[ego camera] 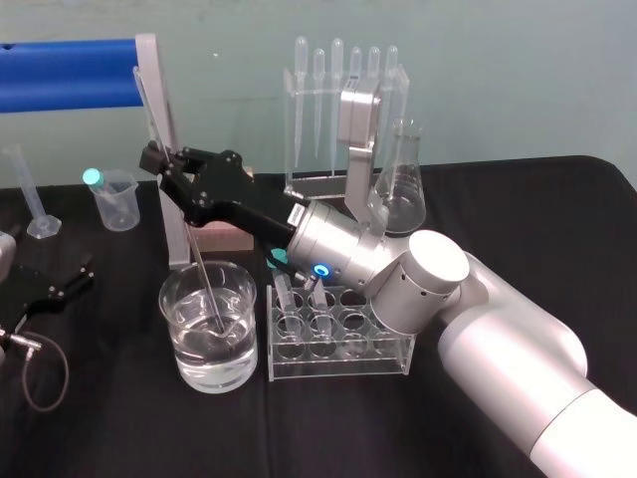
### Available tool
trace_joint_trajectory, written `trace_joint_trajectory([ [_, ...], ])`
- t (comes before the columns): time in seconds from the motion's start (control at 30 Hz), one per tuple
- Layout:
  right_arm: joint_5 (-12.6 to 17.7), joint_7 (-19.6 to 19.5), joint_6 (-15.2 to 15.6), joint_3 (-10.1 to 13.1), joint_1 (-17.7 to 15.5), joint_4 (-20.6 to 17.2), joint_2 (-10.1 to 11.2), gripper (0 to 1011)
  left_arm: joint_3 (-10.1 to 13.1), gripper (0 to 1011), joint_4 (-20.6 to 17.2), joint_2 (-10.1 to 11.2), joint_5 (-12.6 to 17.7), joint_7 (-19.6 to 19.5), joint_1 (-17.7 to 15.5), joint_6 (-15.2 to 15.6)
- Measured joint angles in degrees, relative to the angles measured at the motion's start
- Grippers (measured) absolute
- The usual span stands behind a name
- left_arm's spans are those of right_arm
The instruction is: Hold the thermometer with one hand and immerse one end into the beaker, then reinsert it into the test tube rack.
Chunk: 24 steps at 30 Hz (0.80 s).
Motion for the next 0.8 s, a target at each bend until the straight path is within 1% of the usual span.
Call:
trace_joint_trajectory([
  [0.47, -0.4, 1.2, 0.0, 0.3, 0.3, 1.6, -0.7, 58, 0.0, 1008, 0.0, 0.0, 0.0, 0.0, 0.0, 0.0],
  [0.8, 0.9, 3.3, -0.7, 0.9, 0.1, 2.0, -0.9, 58, 0.0, 1008, 0.0, 0.0, 0.0, 0.0, 0.0, 0.0],
])
